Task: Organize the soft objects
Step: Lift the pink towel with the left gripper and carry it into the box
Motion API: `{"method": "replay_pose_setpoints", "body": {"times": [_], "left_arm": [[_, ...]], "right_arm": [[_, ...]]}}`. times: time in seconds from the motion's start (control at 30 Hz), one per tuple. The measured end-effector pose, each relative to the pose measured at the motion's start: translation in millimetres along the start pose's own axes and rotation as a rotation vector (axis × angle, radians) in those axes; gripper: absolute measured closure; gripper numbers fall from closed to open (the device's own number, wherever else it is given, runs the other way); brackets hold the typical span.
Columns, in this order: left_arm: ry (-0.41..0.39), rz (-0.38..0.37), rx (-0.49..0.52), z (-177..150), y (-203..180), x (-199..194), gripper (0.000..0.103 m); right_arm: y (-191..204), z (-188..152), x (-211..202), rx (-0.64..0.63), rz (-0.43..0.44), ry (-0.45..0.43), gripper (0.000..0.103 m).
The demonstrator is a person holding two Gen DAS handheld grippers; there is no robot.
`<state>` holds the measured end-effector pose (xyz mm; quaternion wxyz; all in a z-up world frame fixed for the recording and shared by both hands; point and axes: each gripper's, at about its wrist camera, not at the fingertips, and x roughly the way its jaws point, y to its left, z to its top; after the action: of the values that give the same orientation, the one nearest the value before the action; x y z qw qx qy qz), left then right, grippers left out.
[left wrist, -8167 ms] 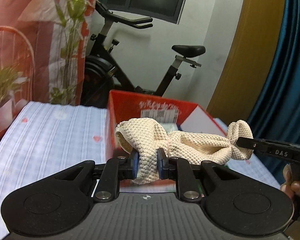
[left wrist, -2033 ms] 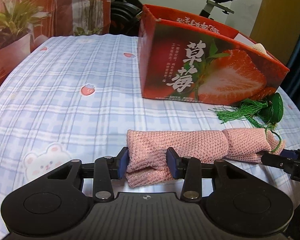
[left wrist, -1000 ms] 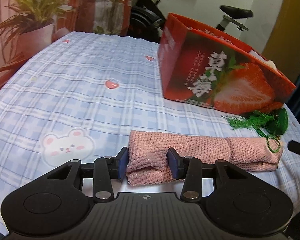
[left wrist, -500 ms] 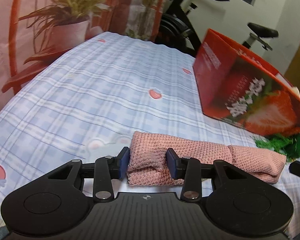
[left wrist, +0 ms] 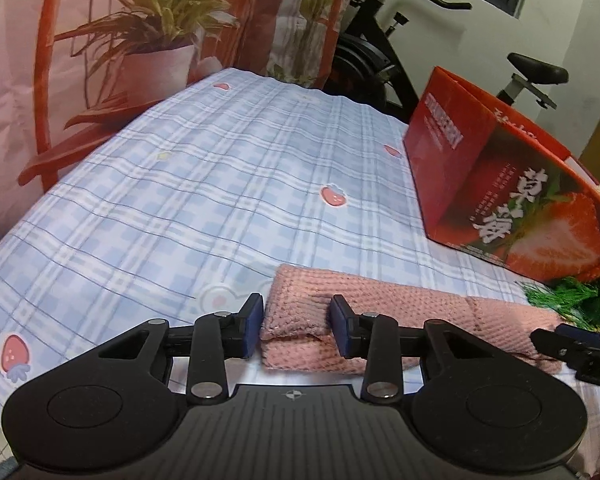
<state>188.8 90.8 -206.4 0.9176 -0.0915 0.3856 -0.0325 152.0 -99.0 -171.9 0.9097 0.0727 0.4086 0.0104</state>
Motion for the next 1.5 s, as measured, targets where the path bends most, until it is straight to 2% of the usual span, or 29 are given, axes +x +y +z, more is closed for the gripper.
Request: {"method": "replay_pose_setpoints", "body": {"times": [0.1,0.27,0.47,0.53,0.57,0.73,0.93,1.1,1.3,1.5], "left_arm": [[0.008,-0.021,0.023,-1.5,-6.8,-0.1,0.060],[0.020,-0.057,0.043,-4.5,-14.1,0.2,0.059],[0.030,-0.077,0.089,-10.3,-28.5,0.3,0.059],[0.033,-0.095,0.097,-11.6,-30.4,0.5,0.063],[0.037,-0.112,0.098,-12.8,-32.0,0.7,0.071],[0.035,-0.121,0.123,-16.4,-43.8,1.9,0.077],[0.045,-0.164,0.160,-22.5,-60.5,1.0,0.078],[0.026,-0.180,0.167,-22.2,-66.1,-5.0,0.083],[-0.065,-0.195,0.181,-2.6,-73.5,-24.9,0.083],[-0.169,-0.224,0.186,33.1,-83.7,-47.6,0.083]], "right_arm": [[2.3,-2.3,-1.0,-0.014,0.005,0.006,0.041],[1.3,-5.0,-5.8,-0.013,0.035,0.017,0.062],[-3.1,-11.8,-14.4,0.021,0.073,0.023,0.081],[-6.4,-15.5,-18.1,0.044,0.091,0.024,0.087],[-7.9,-17.9,-20.4,0.055,0.099,0.024,0.090],[-12.9,-30.5,-38.8,0.097,0.116,0.014,0.093],[-30.7,-30.1,-60.1,0.117,0.039,-0.063,0.094],[-47.2,-32.6,-69.1,0.164,0.026,-0.101,0.094],[-49.1,-18.3,-87.1,0.155,0.050,-0.202,0.094],[-49.3,18.7,-112.0,0.104,0.073,-0.318,0.094]]}}
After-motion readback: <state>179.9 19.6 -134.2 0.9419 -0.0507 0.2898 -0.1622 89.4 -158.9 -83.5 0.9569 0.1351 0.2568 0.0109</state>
